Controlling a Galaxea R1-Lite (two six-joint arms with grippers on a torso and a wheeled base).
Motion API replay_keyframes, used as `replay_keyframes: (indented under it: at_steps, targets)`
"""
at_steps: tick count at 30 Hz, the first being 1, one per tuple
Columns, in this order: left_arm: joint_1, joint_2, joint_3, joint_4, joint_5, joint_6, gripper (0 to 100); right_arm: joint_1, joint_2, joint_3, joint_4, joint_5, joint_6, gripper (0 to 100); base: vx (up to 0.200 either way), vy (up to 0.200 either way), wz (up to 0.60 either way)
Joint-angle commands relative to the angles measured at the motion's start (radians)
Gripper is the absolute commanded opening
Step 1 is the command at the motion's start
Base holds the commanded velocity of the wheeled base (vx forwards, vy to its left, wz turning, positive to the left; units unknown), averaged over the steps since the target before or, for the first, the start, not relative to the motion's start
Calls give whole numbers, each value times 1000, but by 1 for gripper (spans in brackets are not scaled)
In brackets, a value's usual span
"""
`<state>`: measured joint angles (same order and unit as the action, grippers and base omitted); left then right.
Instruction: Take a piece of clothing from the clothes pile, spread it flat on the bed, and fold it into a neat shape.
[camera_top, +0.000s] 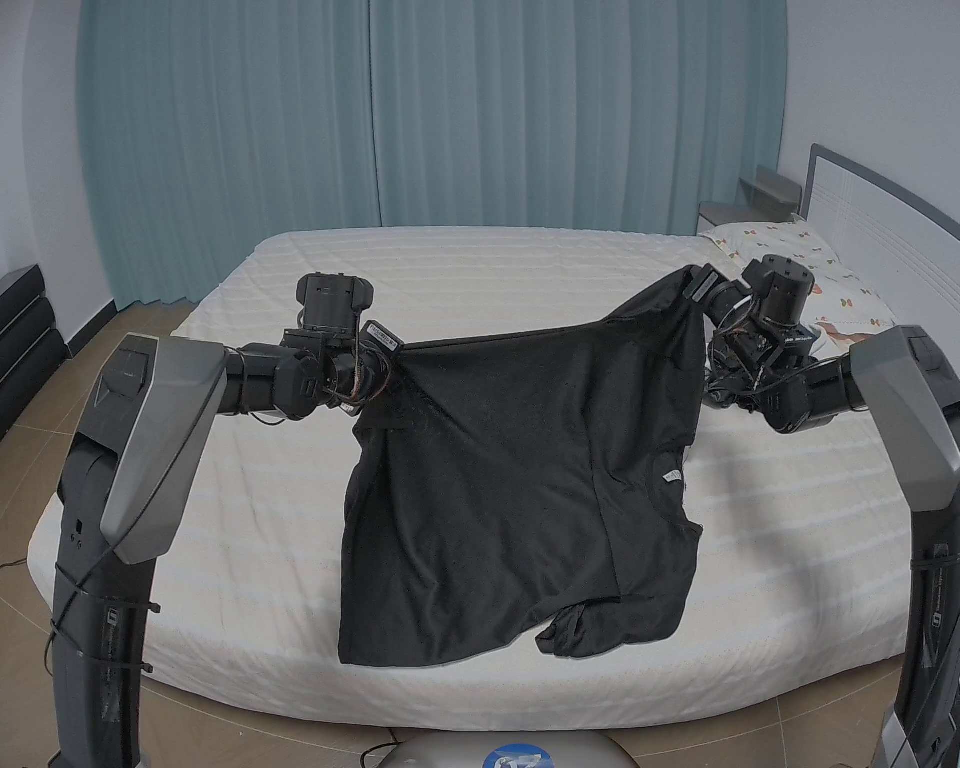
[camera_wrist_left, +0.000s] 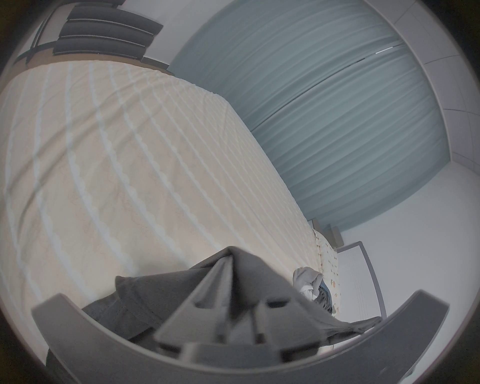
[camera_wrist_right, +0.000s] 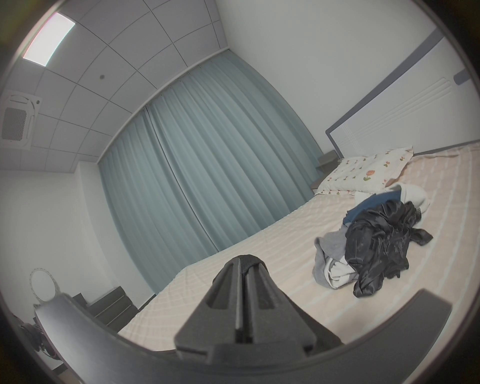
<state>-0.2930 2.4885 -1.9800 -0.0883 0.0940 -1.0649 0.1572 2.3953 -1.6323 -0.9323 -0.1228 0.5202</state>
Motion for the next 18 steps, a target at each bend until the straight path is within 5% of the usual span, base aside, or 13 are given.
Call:
replay_keyframes:
  at_steps: [1,10,18]
  targets:
    - [2,58,-20,-50,-10,-7,100,1,105,-20,-23,3,1,100,0,0,0]
    - [17,139,-20,-179,75,48,100,12,260,-150,-11,-26,-5,100,0,0,0]
    - [40,170,-20,-174,90,155,100,-2,222,-40,-11,-21,-25,100,0,0,0]
